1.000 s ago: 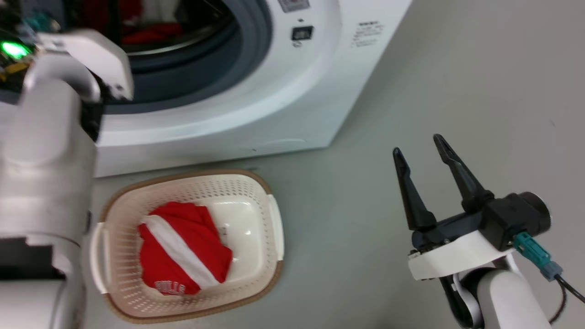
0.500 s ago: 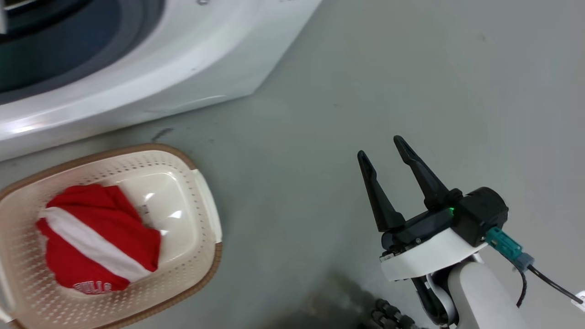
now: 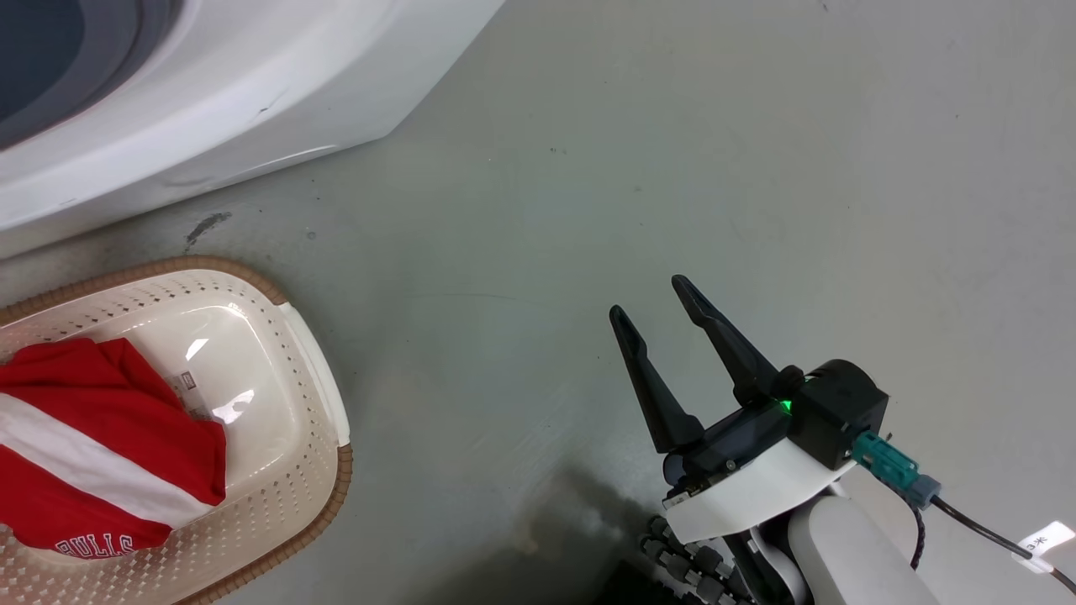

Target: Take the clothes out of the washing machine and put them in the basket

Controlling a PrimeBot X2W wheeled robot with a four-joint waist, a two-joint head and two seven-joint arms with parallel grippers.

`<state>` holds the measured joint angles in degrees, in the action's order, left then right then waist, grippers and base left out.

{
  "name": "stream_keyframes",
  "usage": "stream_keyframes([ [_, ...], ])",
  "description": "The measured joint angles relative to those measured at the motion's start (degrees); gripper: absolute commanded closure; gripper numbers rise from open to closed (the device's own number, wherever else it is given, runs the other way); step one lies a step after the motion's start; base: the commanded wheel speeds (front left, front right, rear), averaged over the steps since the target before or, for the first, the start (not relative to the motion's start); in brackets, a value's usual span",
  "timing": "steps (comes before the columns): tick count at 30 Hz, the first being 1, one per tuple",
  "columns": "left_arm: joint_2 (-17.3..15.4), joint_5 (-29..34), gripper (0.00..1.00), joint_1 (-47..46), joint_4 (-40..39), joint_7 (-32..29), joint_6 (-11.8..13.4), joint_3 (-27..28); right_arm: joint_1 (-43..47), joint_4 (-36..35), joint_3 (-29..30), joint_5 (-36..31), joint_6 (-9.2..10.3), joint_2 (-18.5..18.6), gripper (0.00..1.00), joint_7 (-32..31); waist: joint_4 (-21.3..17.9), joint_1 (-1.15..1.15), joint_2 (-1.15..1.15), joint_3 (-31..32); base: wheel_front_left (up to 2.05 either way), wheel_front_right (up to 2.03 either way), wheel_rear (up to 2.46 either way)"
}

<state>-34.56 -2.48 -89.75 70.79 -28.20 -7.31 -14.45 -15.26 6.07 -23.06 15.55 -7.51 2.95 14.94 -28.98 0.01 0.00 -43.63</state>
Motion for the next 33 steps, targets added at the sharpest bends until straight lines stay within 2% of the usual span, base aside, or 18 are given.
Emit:
stream_keyframes([
  [1, -0.2, -0.2, 0.00, -0.1, -0.1, -0.6, 0.0, -0.1, 0.0, 0.0, -0.2, 0.2, 0.00, 0.0, 0.00, 0.0, -0.1, 0.00, 0.00, -0.1, 0.00, 0.00, 0.00],
  [2, -0.4, -0.3, 0.57, -0.2, -0.3, -0.8, 0.0, -0.1, 0.0, 0.0, -0.4, 0.2, 0.00, 0.0, 0.00, 0.0, -0.1, 0.00, 0.00, -0.2, 0.00, 0.00, 0.00],
  [3, -0.5, -0.3, 1.00, -0.2, -0.5, -1.0, 0.0, -0.2, 0.0, -0.1, -0.6, 0.4, 0.00, 0.0, 0.00, 0.0, -0.2, 0.00, 0.00, -0.2, 0.00, 0.00, 0.00],
  [6, -0.4, -0.7, 1.00, 0.3, -1.2, -1.0, 1.0, -0.2, 0.0, -0.3, -0.8, 0.6, 0.00, 0.0, 0.00, 0.0, -0.1, 0.00, 0.00, 0.0, 0.00, 0.00, 0.00],
  [13, 0.0, -0.8, 1.00, 1.8, -6.8, 4.6, 3.4, -0.5, -0.1, -0.1, -0.6, 0.5, 0.00, 0.0, 0.00, 0.1, 0.6, 0.00, 0.00, 1.5, 0.00, 0.00, 0.00],
  [19, 1.1, -1.8, 1.00, 6.3, -12.4, 14.8, 5.3, -0.5, -0.4, 0.8, 1.0, -0.7, 0.00, 0.0, 0.00, 0.1, 2.1, 0.00, 0.00, 4.4, 0.00, 0.00, 0.00],
  [26, 6.1, -5.0, 1.00, 14.4, -16.0, 29.8, 6.5, 0.4, -0.3, 2.2, 4.6, -3.3, 0.00, -0.1, 0.00, 0.1, 5.3, 0.00, 0.00, 10.0, 0.00, 0.00, 0.00],
  [33, 11.3, -8.0, 1.00, 23.5, -15.2, 40.0, 7.0, 0.9, 1.3, 2.6, 7.2, -5.9, 0.00, -0.1, 0.00, -2.0, 9.1, -0.01, 0.00, 17.8, 0.00, 0.00, 0.00],
])
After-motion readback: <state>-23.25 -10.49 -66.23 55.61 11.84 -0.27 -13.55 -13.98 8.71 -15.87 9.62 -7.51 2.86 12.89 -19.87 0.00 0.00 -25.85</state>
